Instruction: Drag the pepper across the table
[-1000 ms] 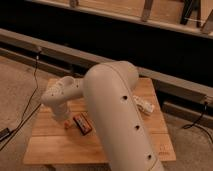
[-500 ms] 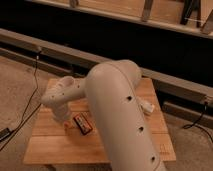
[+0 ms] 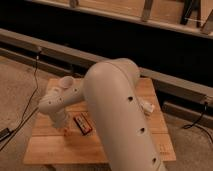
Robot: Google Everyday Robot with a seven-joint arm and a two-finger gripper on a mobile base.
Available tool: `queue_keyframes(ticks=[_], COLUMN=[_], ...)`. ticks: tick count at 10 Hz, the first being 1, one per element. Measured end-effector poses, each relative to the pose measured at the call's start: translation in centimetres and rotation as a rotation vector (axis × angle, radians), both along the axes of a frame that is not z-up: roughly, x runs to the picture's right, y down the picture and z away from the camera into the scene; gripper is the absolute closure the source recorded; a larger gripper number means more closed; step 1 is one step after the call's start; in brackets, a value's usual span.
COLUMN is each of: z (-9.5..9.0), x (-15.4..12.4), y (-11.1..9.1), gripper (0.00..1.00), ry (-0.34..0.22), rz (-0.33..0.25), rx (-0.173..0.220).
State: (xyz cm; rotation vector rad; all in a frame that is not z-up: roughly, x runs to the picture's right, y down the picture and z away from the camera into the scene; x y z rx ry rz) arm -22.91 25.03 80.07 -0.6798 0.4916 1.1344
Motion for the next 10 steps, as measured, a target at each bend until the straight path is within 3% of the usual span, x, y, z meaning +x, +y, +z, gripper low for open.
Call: queue_keyframes(ticks=[4,7,10], z=[-3.5,-6.5,-8.7], x=[-0.3,0.1,0.1], y=[4.6,8.8,11.4], gripper=[0.88,0.88,0.88], ry=[-0.009,-0.002,-0.005], rz=[-0.06,-0.129,-0.177], rx=[-0.017,-0.059,-0.091])
